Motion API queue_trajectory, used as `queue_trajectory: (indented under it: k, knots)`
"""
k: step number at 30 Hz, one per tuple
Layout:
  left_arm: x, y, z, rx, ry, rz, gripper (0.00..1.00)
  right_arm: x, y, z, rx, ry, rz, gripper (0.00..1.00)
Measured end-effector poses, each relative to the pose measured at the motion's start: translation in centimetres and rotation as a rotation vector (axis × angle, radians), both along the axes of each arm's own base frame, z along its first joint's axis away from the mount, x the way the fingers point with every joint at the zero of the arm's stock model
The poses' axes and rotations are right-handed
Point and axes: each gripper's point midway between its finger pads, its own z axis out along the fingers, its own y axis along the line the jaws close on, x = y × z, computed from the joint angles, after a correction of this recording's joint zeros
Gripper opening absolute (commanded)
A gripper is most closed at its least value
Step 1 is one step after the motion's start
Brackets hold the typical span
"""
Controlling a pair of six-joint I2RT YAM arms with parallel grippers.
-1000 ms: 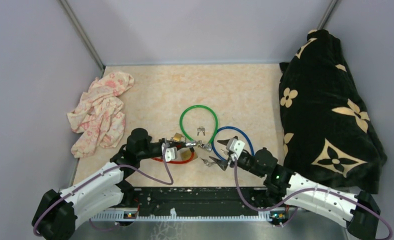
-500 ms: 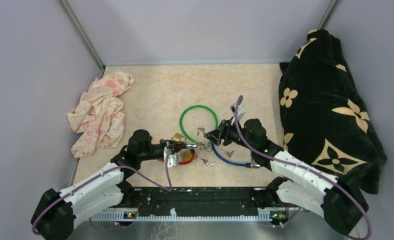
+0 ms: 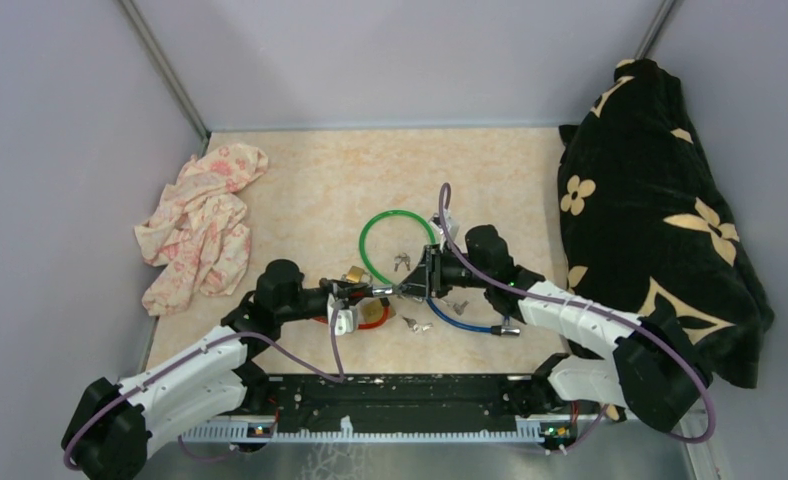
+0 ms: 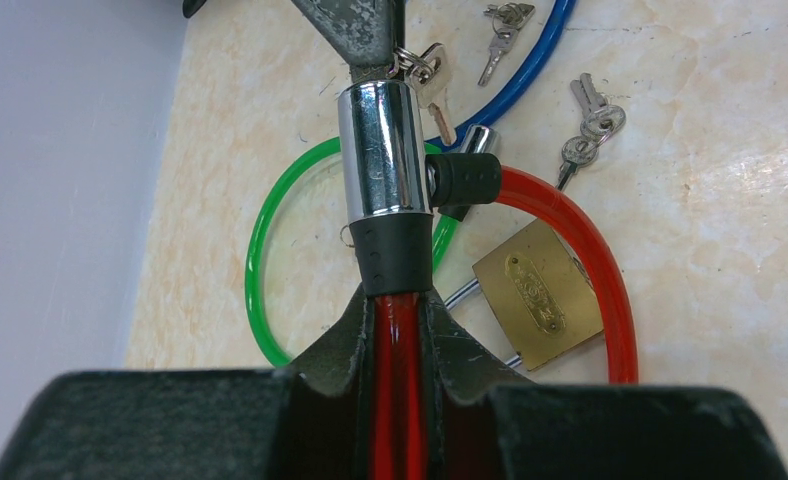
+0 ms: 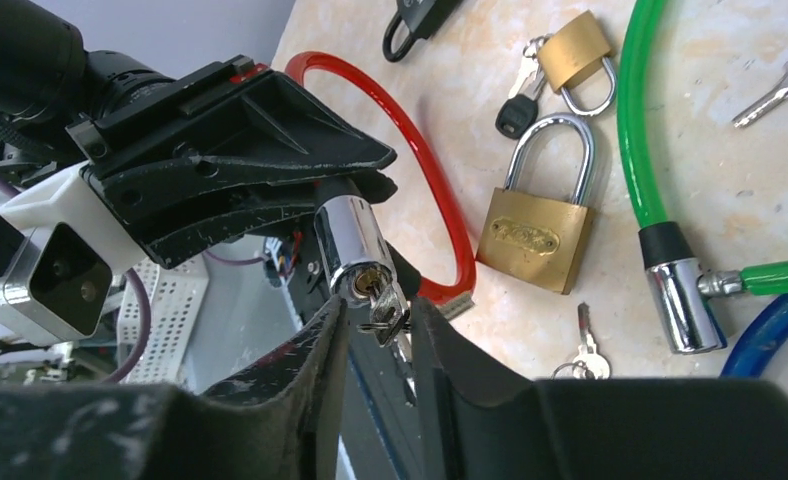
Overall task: Lock with the key
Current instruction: Lock the lock.
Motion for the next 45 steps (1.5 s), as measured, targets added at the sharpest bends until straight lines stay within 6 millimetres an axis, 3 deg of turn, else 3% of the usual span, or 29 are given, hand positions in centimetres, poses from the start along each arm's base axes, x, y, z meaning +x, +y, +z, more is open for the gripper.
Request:
queue_trajectory:
  k: [5, 20, 26, 36, 45]
  knots:
    - [0.0, 0.0, -0.1, 0.002, 0.004, 0.000, 0.00, -0.4, 0.1, -0.5, -0.003, 0.021, 0.027, 0.00]
    - [-0.3, 0.0, -0.4, 0.000, 0.043, 0.006, 0.00, -0.8, 0.2, -0.3, -0.014, -0.084, 0.114, 0.00]
    - [0.3, 0.4, -0.6, 0.017, 0.029, 0.036, 0.00, 0.8, 0.9, -0.7, -0.039, 0.104, 0.073, 0.00]
    - [0.0, 0.2, -0.7, 0.032, -0.027, 0.009, 0.00, 0.3, 0.3, -1.2, -0.033, 0.357, -0.001, 0.00]
    - [-0.2, 0.1, -0.8, 0.045, -0.064, -0.009, 0.00, 0.1, -0.1, -1.6, -0.053, 0.380, -0.009, 0.00]
